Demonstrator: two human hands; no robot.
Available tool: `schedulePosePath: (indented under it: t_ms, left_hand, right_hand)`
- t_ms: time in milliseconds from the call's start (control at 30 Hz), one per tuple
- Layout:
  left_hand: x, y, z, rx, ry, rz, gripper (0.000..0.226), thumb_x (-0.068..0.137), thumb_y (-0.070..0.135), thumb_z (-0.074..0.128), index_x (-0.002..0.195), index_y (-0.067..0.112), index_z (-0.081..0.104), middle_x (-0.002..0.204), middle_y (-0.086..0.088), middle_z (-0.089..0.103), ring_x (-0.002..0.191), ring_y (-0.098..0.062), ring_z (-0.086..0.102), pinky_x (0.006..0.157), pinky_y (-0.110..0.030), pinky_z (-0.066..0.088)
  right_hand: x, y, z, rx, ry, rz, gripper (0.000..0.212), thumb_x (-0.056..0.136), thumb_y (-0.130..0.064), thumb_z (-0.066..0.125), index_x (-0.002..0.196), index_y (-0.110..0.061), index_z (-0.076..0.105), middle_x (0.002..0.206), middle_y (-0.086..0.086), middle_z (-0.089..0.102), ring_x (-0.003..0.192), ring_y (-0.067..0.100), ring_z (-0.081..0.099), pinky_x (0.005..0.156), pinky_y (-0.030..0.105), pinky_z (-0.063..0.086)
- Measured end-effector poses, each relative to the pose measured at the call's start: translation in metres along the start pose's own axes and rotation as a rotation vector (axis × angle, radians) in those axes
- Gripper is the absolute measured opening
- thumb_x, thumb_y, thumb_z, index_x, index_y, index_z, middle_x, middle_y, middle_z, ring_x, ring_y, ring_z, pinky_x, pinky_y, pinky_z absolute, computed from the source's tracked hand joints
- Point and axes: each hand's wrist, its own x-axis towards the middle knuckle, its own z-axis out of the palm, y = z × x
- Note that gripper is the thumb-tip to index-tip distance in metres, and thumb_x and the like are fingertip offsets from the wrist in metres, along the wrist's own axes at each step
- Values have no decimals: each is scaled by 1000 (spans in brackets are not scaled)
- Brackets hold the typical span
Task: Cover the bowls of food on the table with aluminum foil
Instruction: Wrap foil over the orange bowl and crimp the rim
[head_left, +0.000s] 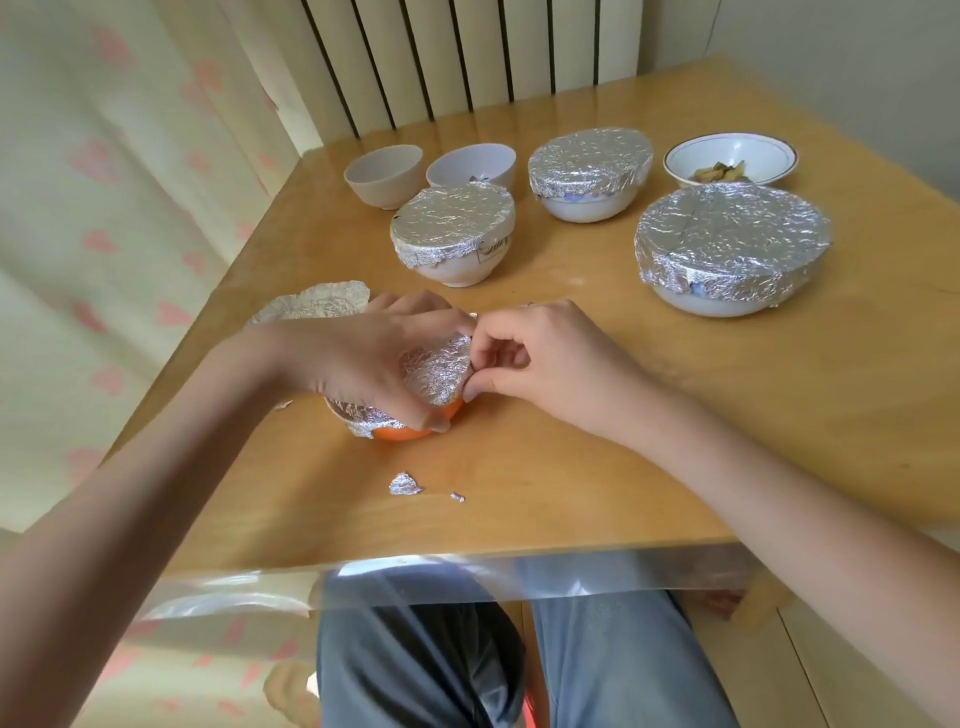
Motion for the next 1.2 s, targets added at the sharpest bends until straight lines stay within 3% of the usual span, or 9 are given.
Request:
schedulePosePath:
  t_ms: [67,200,333,467,833,933,1000,1100,1200]
  left_hand:
    - [0,0,-1,-9,1,7,59,50,68,65,102,75,38,127,28,32,128,-9,25,115,-42,25]
    - [0,-1,-3,-23,-14,3,64,49,69,66,107,75,39,128,27,32,129,-8,25,116,-40,22]
    - [0,-2,-5,-20,-20,-18,83,48,71,68,124,69,36,131,26,30,133,-10,23,118,-43,20]
    - [0,-3,-3,-22,-20,-18,79,49,72,66,123,68,40,137,25,28,136,-10,19,119,-44,18]
    - [-4,2,-2,0,25,-200,86,46,78,65,124,67,30,138,17,30,132,-16,32,110,-39,30]
    - [-11,-3,-6,-83,8,-196,118,42,91,61,143,64,5,158,25,8,148,-8,8,119,-37,14]
    - [-18,-7,-13,-68,5,-167,127,37,93,62,137,70,-12,160,25,-11,147,-6,-17,121,-44,1]
    - [-26,-14,-22,89,-106,-140,136,36,77,82,130,75,-17,155,31,-20,143,3,-22,118,-35,-1]
    - [-26,-14,-20,113,-172,-129,133,54,42,93,136,68,-9,148,37,-3,142,6,5,112,-19,12]
  right_hand:
    - [3,0,-2,17,-30,1,16,71,-20,82,72,-15,66,60,-20,56,61,0,52,61,19,42]
    - [10,-2,-8,-102,-60,10,23,65,-32,84,67,-25,62,65,-13,62,62,3,53,67,34,49]
    - [27,-19,-27,-388,-80,36,54,48,-54,85,73,-25,47,62,-15,52,62,-1,48,54,27,33]
    - [43,-28,-34,-500,-178,7,60,42,-56,84,78,-22,50,63,-12,50,61,0,45,51,28,26]
    - [-9,-3,-20,-41,22,124,19,78,-20,76,92,-23,65,78,-7,62,60,8,52,67,26,48]
    - [-19,-11,-8,-1,95,153,17,83,-9,68,94,-21,70,81,-7,67,64,7,61,68,18,48]
    - [-29,-17,1,84,139,209,22,86,-2,62,99,-18,71,86,-4,69,70,6,67,73,17,52]
    - [-41,-28,20,278,176,325,30,89,1,57,113,-13,68,100,0,71,85,3,68,86,23,54]
    - [-43,-40,34,494,112,429,42,90,4,55,130,-10,56,121,1,65,102,1,62,96,16,46]
